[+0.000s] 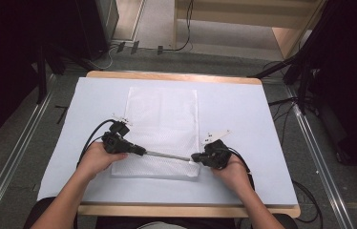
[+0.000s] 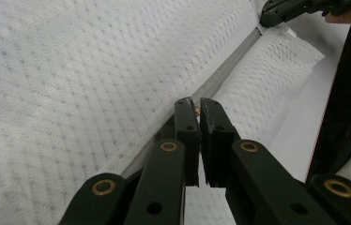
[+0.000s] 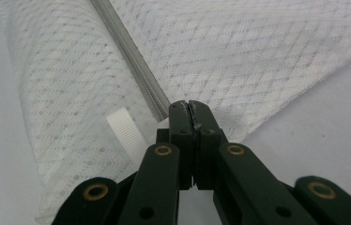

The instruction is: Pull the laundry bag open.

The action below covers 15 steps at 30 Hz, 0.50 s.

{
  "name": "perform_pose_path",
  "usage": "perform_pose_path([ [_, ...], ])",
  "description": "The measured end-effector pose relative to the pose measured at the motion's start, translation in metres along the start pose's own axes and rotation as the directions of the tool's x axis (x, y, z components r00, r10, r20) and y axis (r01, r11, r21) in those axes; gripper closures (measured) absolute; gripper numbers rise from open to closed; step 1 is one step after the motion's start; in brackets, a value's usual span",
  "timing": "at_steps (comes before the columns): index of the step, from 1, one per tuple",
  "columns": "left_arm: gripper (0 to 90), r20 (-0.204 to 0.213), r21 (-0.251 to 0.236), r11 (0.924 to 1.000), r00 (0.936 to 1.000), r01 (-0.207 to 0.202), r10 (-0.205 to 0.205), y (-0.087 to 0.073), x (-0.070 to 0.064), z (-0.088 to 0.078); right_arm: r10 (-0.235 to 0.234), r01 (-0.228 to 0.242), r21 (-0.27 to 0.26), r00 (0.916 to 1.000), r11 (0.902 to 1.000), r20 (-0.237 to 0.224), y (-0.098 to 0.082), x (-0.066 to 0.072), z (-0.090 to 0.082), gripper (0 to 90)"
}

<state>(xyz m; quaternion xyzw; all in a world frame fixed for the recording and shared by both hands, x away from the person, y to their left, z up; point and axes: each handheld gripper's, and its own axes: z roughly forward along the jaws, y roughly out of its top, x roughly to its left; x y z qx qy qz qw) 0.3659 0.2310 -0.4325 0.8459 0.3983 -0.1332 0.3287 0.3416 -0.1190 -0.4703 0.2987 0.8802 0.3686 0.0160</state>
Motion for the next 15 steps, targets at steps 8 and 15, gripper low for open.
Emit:
perform_pose_path([
  [8, 88.0, -0.002, 0.017, 0.9999, 1.0000, -0.002, 0.002, -0.0072, 0.0000, -0.0035, -0.006, 0.005, -0.016, 0.9999, 0.9999, -0.012, -0.0021, -0.0019, -0.0001, 90.0],
  [15, 88.1, 0.003, 0.014, 0.9999, 1.0000, -0.002, 0.002, -0.0086, -0.0006, -0.0056, -0.007, 0.007, -0.015, 0.9999, 0.9999, -0.013, -0.0023, -0.0018, -0.0002, 90.0],
])
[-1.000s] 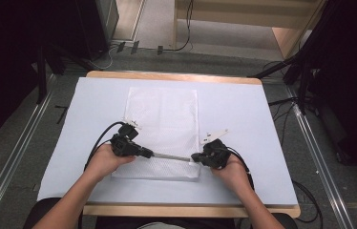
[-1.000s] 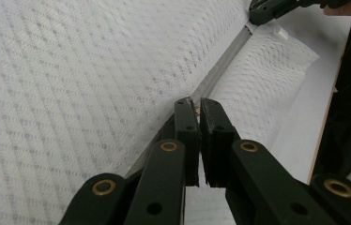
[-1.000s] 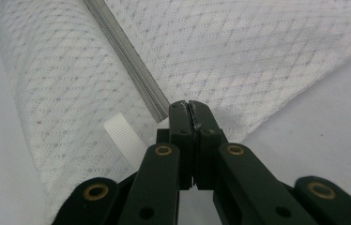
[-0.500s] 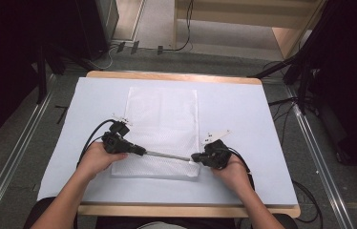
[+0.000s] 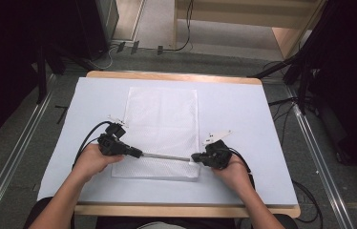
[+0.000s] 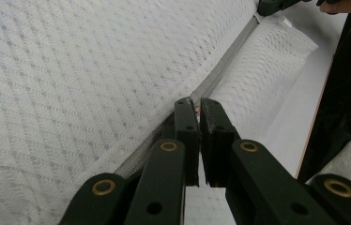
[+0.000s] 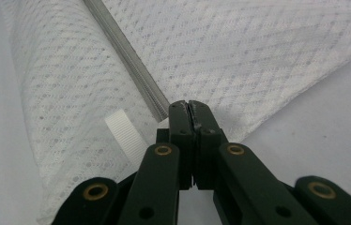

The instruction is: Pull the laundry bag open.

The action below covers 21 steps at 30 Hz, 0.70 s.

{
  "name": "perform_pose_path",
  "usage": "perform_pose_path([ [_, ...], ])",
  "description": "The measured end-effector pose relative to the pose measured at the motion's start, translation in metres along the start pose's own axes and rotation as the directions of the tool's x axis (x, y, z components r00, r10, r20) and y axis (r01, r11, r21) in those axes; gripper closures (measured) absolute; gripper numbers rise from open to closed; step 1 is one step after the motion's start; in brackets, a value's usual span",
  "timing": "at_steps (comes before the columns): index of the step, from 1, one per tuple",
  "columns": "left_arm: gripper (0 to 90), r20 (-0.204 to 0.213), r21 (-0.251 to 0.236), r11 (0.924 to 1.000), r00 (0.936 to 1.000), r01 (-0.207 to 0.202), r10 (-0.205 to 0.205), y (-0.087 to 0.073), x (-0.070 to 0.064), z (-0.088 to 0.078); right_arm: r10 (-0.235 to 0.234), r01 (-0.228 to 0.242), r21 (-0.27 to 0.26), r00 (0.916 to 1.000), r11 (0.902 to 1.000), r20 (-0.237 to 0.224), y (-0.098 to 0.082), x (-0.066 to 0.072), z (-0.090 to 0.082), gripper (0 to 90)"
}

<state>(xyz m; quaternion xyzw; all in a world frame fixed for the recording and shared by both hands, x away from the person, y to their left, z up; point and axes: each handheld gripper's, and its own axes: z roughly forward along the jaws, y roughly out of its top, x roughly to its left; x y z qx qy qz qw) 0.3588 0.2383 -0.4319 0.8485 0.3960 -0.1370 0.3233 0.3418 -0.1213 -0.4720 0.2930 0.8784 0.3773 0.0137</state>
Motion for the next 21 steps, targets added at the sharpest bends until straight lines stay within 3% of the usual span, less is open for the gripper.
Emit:
perform_pose_path([
  [2, 88.1, -0.016, 0.005, 1.0000, 0.9999, 0.001, -0.001, -0.001, 0.001, -0.001, 0.000, 0.000, -0.001, 1.0000, 1.0000, 0.000, 0.000, 0.000, 0.000, 90.0],
  [11, 88.1, -0.018, -0.033, 0.9994, 0.9997, 0.015, -0.015, -0.010, 0.010, -0.020, 0.000, 0.000, 0.000, 1.0000, 1.0000, -0.002, 0.000, 0.000, 0.000, 90.0],
  [21, 88.1, -0.042, -0.059, 0.9964, 0.9971, 0.061, -0.064, -0.028, 0.024, -0.041, 0.001, -0.001, -0.001, 1.0000, 1.0000, -0.007, -0.001, -0.001, 0.000, 90.0],
])
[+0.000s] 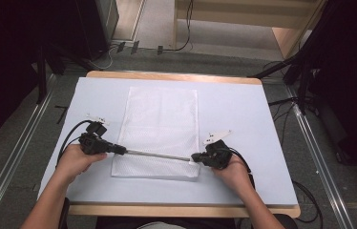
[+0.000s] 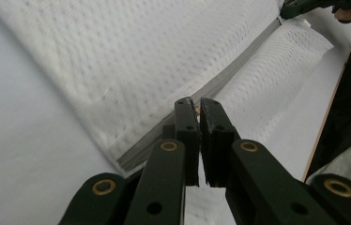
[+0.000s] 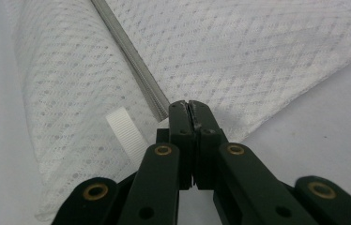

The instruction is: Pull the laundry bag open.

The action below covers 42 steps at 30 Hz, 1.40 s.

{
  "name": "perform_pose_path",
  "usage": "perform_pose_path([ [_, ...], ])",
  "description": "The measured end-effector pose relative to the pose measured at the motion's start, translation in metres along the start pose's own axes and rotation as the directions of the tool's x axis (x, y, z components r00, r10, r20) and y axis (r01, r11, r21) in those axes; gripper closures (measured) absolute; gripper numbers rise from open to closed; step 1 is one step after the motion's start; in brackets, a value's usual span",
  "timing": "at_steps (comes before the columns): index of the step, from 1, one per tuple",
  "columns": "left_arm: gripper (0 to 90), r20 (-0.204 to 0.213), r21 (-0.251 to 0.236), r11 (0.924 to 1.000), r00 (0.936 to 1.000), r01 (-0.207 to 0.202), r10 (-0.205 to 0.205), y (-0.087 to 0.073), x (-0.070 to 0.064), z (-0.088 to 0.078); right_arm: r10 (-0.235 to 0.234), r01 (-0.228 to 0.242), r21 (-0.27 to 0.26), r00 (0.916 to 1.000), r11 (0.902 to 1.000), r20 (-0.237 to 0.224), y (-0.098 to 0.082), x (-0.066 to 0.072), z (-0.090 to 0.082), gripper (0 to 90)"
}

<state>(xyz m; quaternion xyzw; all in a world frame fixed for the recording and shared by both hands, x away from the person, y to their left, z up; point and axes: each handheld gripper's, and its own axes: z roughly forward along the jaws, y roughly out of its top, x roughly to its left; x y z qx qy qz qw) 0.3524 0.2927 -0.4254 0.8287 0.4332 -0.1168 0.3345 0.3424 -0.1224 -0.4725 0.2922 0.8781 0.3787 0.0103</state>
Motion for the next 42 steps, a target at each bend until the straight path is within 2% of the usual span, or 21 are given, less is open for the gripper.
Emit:
perform_pose_path([
  [5, 88.1, -0.005, -0.004, 0.9997, 0.9997, 0.023, -0.023, -0.006, 0.007, -0.006, 0.000, 0.000, 0.000, 1.0000, 1.0000, -0.001, 0.000, 0.000, 0.000, 90.0],
  [6, 88.1, -0.015, 0.003, 0.9998, 0.9997, 0.017, -0.017, -0.006, 0.007, -0.006, -0.002, 0.002, -0.002, 1.0000, 1.0000, 0.000, 0.000, 0.000, 0.000, 90.0],
  [12, 88.1, -0.068, 0.018, 0.9983, 0.9962, 0.056, -0.054, -0.018, 0.019, -0.013, 0.004, -0.004, -0.002, 1.0000, 1.0000, -0.003, 0.000, 0.000, 0.000, 90.0],
  [15, 88.1, -0.040, 0.006, 0.9970, 0.9962, 0.077, -0.077, -0.023, 0.024, -0.016, 0.003, -0.003, -0.003, 1.0000, 1.0000, -0.003, 0.000, 0.000, 0.000, 90.0],
  [22, 87.6, -0.025, -0.001, 0.9976, 0.9973, 0.069, -0.069, -0.025, 0.026, -0.015, 0.002, -0.002, 0.002, 1.0000, 1.0000, -0.006, 0.001, -0.001, 0.000, 90.0],
  [25, 86.8, -0.024, -0.019, 0.9988, 0.9987, 0.045, -0.045, -0.026, 0.026, -0.015, 0.007, -0.007, 0.008, 0.9999, 0.9999, -0.009, 0.002, -0.001, 0.000, 88.0],
  [29, 76.2, -0.030, -0.052, 0.9986, 0.9995, 0.012, -0.013, -0.026, 0.026, -0.016, 0.026, -0.025, 0.018, 0.9987, 0.9995, -0.045, 0.004, -0.003, -0.001, 78.9],
  [31, 72.6, -0.047, -0.059, 0.9982, 0.9989, 0.003, -0.006, -0.026, 0.025, -0.016, 0.039, -0.038, 0.011, 0.9976, 0.9992, -0.057, 0.005, -0.005, -0.002, 75.5],
  [34, 69.0, -0.059, -0.081, 0.9967, 0.9983, -0.008, 0.003, -0.026, 0.025, -0.017, 0.054, -0.054, 0.000, 0.9979, 0.9986, -0.037, 0.006, -0.007, -0.006, 72.0],
  [38, 60.7, -0.074, -0.139, 0.9901, 0.9972, -0.017, 0.006, -0.025, 0.026, -0.022, 0.083, -0.084, -0.031, 0.9964, 0.9960, -0.014, 0.006, -0.014, -0.012, 63.9],
  [40, 55.7, -0.096, -0.170, 0.9852, 0.9953, -0.026, 0.010, -0.025, 0.026, -0.024, 0.105, -0.105, -0.043, 0.9945, 0.9936, -0.008, 0.005, -0.017, -0.015, 61.3],
  [42, 53.0, -0.115, -0.178, 0.9836, 0.9933, -0.028, 0.007, -0.025, 0.027, -0.025, 0.121, -0.121, -0.046, 0.9927, 0.9916, -0.005, 0.004, -0.021, -0.017, 59.1],
])
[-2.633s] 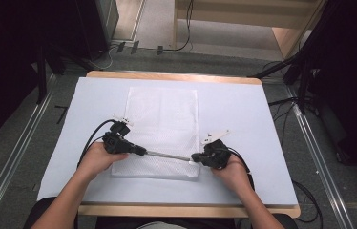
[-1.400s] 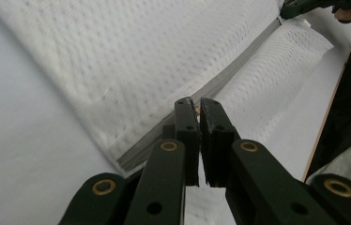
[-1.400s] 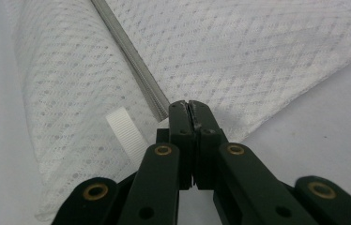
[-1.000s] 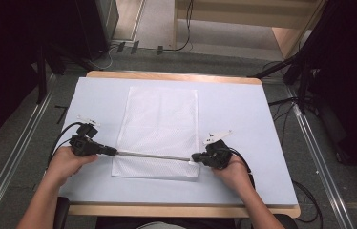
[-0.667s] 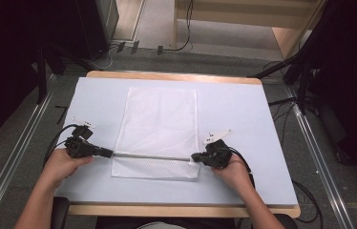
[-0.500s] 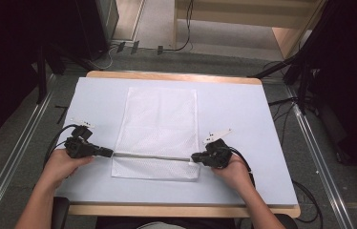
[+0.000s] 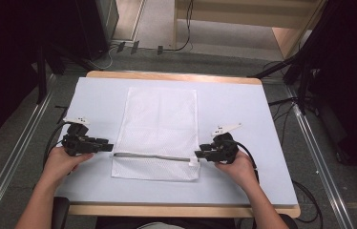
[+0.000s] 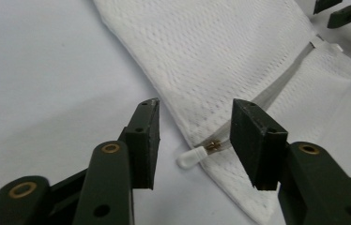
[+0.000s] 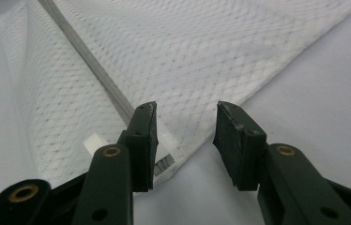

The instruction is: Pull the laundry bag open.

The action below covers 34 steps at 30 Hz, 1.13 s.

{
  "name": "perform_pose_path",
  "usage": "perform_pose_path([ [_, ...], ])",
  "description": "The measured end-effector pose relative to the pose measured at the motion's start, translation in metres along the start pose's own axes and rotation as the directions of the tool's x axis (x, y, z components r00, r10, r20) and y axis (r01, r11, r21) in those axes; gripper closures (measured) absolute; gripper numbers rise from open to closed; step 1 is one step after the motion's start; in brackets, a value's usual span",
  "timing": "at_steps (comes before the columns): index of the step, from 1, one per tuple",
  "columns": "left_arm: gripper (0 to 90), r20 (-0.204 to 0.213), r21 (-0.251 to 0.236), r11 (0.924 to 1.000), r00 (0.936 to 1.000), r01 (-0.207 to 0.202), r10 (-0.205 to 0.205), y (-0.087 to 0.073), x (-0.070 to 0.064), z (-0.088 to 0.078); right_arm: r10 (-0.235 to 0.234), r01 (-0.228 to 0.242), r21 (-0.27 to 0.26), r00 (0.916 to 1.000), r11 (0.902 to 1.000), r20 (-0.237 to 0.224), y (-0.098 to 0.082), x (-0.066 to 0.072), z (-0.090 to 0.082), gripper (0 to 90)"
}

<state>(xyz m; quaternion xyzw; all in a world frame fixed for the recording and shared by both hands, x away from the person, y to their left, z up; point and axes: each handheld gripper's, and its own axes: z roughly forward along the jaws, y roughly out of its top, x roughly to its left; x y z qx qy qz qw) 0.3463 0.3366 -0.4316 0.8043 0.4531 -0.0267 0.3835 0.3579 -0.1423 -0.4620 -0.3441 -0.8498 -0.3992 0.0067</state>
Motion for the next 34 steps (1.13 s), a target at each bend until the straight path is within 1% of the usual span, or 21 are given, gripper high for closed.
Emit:
perform_pose_path([
  [1, 51.7, -0.013, -0.006, 1.0000, 0.9999, 0.001, -0.001, 0.000, 0.001, 0.000, 0.004, -0.004, -0.005, 1.0000, 1.0000, 0.004, 0.000, -0.001, 0.000, 57.7],
  [3, 49.8, -0.018, -0.015, 0.9999, 0.9998, 0.004, -0.005, 0.000, 0.003, -0.001, 0.010, -0.010, -0.023, 0.9998, 0.9997, 0.016, -0.001, -0.005, -0.003, 53.5],
  [4, 48.6, -0.024, -0.024, 0.9997, 0.9997, 0.004, -0.004, 0.001, 0.004, -0.001, 0.016, -0.015, -0.023, 0.9997, 0.9996, 0.021, -0.001, -0.006, -0.004, 51.2],
  [6, 45.9, -0.052, -0.031, 0.9995, 0.9987, -0.004, 0.003, 0.002, 0.006, -0.001, 0.025, -0.024, -0.045, 0.9990, 0.9987, 0.037, -0.003, -0.010, -0.006, 47.2],
  [7, 43.6, -0.064, -0.037, 0.9993, 0.9979, -0.001, -0.001, 0.003, 0.007, 0.000, 0.031, -0.029, -0.053, 0.9983, 0.9982, 0.049, -0.003, -0.012, -0.007, 45.5],
  [11, 39.4, -0.096, -0.054, 0.9986, 0.9954, 0.003, -0.009, 0.004, 0.011, -0.001, 0.051, -0.046, -0.073, 0.9956, 0.9963, 0.078, -0.006, -0.021, -0.011, 42.5],
  [13, 36.7, -0.109, -0.052, 0.9987, 0.9939, 0.004, -0.010, 0.005, 0.013, -0.001, 0.067, -0.060, -0.079, 0.9935, 0.9951, 0.092, -0.007, -0.024, -0.012, 40.5],
  [15, 36.3, -0.124, -0.042, 0.9991, 0.9922, 0.002, -0.008, 0.005, 0.013, 0.000, 0.083, -0.074, -0.087, 0.9908, 0.9935, 0.107, -0.008, -0.028, -0.013, 38.8],
  [17, 35.8, -0.131, -0.039, 0.9992, 0.9913, 0.003, -0.008, 0.004, 0.013, 0.000, 0.097, -0.087, -0.089, 0.9882, 0.9923, 0.118, -0.009, -0.030, -0.013, 38.0],
  [22, 35.2, -0.147, -0.034, 0.9994, 0.9891, -0.002, -0.003, 0.004, 0.014, 0.001, 0.107, -0.096, -0.086, 0.9851, 0.9917, 0.135, -0.010, -0.033, -0.014, 37.6],
  [25, 34.3, -0.151, -0.023, 0.9997, 0.9885, 0.005, -0.008, 0.004, 0.015, 0.002, 0.108, -0.096, -0.088, 0.9843, 0.9915, 0.140, -0.010, -0.034, -0.014, 36.9],
  [27, 33.6, -0.150, -0.027, 0.9995, 0.9885, 0.014, -0.018, 0.004, 0.017, 0.002, 0.117, -0.105, -0.087, 0.9827, 0.9907, 0.144, -0.011, -0.035, -0.014, 36.4],
  [34, 31.1, -0.165, -0.035, 0.9992, 0.9859, 0.019, -0.024, 0.003, 0.019, 0.000, 0.106, -0.094, -0.083, 0.9823, 0.9921, 0.154, -0.011, -0.036, -0.013, 35.6],
])
